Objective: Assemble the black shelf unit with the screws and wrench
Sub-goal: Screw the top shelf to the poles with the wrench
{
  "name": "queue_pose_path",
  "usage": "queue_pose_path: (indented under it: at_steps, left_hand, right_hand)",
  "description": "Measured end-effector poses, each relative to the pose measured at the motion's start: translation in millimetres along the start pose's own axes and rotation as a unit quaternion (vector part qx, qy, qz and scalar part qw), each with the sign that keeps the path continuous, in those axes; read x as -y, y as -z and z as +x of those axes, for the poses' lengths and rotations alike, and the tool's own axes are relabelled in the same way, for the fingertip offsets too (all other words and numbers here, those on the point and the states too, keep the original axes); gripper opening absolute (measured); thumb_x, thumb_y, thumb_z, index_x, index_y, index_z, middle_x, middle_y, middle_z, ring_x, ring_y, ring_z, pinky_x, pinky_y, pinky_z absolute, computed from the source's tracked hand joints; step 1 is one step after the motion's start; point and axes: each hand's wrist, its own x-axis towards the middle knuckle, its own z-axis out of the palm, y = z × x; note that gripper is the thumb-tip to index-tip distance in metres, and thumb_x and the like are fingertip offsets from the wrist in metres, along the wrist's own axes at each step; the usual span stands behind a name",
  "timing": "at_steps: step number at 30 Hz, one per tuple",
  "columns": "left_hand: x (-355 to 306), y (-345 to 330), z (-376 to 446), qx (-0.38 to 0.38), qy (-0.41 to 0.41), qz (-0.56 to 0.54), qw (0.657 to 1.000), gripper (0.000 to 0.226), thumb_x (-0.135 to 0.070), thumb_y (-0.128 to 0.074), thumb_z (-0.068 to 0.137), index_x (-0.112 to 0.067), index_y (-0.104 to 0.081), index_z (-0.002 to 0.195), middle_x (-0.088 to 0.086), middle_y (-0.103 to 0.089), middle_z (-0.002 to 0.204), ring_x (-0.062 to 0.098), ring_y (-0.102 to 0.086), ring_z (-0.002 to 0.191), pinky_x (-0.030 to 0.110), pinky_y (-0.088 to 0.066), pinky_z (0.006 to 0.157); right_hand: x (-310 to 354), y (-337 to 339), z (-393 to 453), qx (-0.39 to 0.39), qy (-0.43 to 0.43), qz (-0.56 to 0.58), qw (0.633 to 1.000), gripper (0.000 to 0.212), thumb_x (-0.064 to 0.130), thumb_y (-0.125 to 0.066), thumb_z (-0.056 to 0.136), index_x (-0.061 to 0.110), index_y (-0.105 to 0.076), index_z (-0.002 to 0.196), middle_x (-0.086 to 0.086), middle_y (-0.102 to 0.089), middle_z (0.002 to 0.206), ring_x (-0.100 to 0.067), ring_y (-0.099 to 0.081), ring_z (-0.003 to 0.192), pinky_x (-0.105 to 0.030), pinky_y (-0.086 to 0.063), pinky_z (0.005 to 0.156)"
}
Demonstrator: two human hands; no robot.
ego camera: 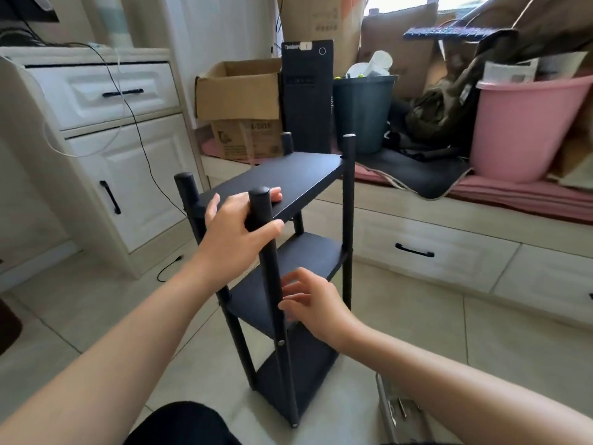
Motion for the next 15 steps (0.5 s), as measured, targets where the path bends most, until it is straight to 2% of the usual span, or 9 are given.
queue_pose_path:
  at_steps: [3, 7, 10, 12, 15]
  left_hand:
    - [0, 4, -6, 0.029, -0.006, -0.006, 1.0, 0.039, -0.018, -0.066, 0.094, -0.038, -0.058, 0.126, -0.031, -0.056, 0.119, -0.035, -0.034, 0.11, 0.035, 0.01, 0.124]
    - [4, 13, -12, 0.042, -0.003, -0.016, 0.999, 0.036, -0.015, -0.065, 0.094, -0.031, -0.062, 0.126, -0.019, -0.06, 0.129, -0.024, -0.042, 0.116, 0.033, 0.01, 0.124]
    - [11, 28, -13, 0.07, 0.01, -0.015, 0.997, 0.038, -0.016, -0.065, 0.095, -0.035, -0.062, 0.128, -0.023, -0.056, 0.131, -0.025, -0.037, 0.122, 0.032, 0.011, 0.124]
    - [15, 40, -11, 0.103, 0.012, -0.007, 0.995, 0.04, -0.016, -0.066, 0.094, -0.039, -0.061, 0.127, -0.034, -0.052, 0.127, -0.017, -0.038, 0.13, 0.033, 0.009, 0.125]
    - [21, 60, -8, 0.14, 0.021, -0.014, 0.99, 0.045, -0.013, -0.072, 0.091, -0.038, -0.065, 0.127, -0.039, -0.055, 0.123, -0.023, -0.04, 0.126, 0.039, -0.011, 0.127]
  right_hand:
    - [0, -11, 0, -0.01, -0.005, 0.014, 1.0, 0.028, 0.009, -0.067, 0.091, 0.036, -0.059, 0.095, 0.009, -0.071, 0.095, -0.006, -0.071, 0.087, -0.027, -0.06, 0.076]
    - [-1, -24, 1, 0.008, -0.022, 0.007, 1.0, 0.031, 0.014, -0.066, 0.091, 0.043, -0.056, 0.093, 0.018, -0.068, 0.09, 0.004, -0.068, 0.084, -0.014, -0.055, 0.069]
    - [0, -20, 6, 0.037, -0.026, -0.026, 0.999, 0.031, 0.01, -0.068, 0.088, 0.038, -0.058, 0.097, 0.017, -0.069, 0.092, 0.0, -0.069, 0.09, -0.02, -0.057, 0.077]
    - [3, -6, 12, 0.016, -0.029, -0.038, 0.999, 0.024, 0.013, -0.069, 0.089, 0.035, -0.06, 0.095, 0.014, -0.069, 0.091, -0.002, -0.069, 0.088, -0.025, -0.057, 0.078]
    - [4, 28, 22, -0.08, -0.064, -0.03, 0.994, 0.012, 0.02, -0.069, 0.09, 0.03, -0.062, 0.092, 0.007, -0.069, 0.09, -0.009, -0.069, 0.083, -0.034, -0.06, 0.078]
